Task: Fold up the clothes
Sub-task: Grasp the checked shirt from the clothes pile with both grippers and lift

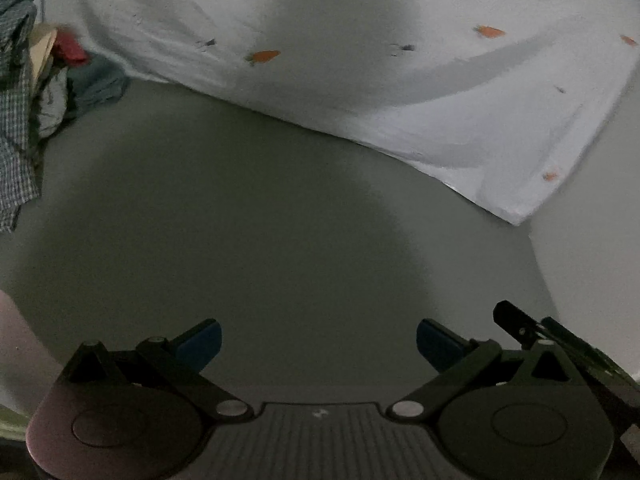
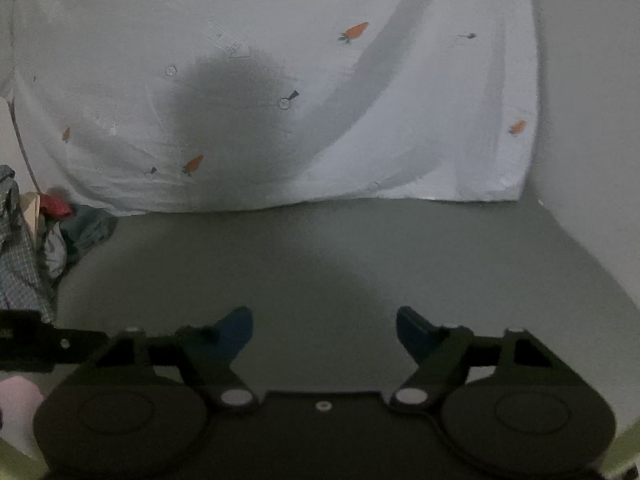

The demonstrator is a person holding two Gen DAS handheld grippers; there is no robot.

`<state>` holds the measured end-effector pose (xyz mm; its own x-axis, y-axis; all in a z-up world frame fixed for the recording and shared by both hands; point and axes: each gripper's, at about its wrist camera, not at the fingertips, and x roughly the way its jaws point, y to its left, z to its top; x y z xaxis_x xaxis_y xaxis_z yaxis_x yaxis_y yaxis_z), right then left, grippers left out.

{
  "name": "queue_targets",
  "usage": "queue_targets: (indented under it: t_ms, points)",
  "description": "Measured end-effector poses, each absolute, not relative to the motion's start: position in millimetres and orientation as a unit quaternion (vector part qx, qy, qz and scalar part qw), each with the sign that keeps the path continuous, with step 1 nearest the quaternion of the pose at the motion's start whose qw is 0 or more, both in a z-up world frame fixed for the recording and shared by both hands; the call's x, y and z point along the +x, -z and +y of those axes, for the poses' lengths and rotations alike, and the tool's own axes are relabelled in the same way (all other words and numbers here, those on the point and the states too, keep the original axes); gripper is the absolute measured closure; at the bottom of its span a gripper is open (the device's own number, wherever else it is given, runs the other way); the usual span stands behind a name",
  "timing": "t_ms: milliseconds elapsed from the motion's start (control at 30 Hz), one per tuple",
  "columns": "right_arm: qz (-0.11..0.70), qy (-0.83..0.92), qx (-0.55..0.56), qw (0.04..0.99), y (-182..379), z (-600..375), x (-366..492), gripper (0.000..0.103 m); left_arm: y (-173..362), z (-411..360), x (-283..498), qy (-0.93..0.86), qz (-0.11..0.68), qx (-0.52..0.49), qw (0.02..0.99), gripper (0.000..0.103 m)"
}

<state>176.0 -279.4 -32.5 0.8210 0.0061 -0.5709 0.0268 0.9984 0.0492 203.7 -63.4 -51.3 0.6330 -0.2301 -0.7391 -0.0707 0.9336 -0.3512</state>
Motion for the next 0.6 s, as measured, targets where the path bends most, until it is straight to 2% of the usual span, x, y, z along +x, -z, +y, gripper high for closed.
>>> queue_targets:
  t_ms: [67,133,200,300,367,433,600]
  points:
    - [0.311,-0.015,0.025,0.950,40.7,-279.5,200.4,0.037,53.2,-61.3,215.4,0.025,0.424,-0.176,0.888,0.004]
    - [0.328,-0.037,0.023,0.944,50.2,-276.5,223.3,0.046,56.9,-56.7,228.3,-0.003,0.427,-0.170,0.888,0.012]
    - [0.350,-0.061,0.019,0.934,60.7,-269.1,244.0,0.062,56.9,-46.7,237.4,-0.022,0.434,-0.170,0.885,0.020]
    - [0.360,-0.092,0.007,0.928,68.7,-245.3,265.3,0.079,49.6,-16.6,250.5,-0.048,0.418,-0.162,0.892,0.022]
    - [0.358,-0.109,-0.006,0.927,70.9,-220.9,277.7,0.087,44.1,6.3,258.1,-0.074,0.402,-0.152,0.900,0.023]
    - [0.353,-0.123,-0.025,0.927,70.4,-188.6,288.9,0.090,39.7,43.6,267.2,-0.101,0.384,-0.152,0.905,0.024]
    - [0.319,-0.170,-0.079,0.929,54.2,-88.0,327.8,0.091,36.6,148.8,296.9,-0.141,0.349,-0.179,0.909,0.025]
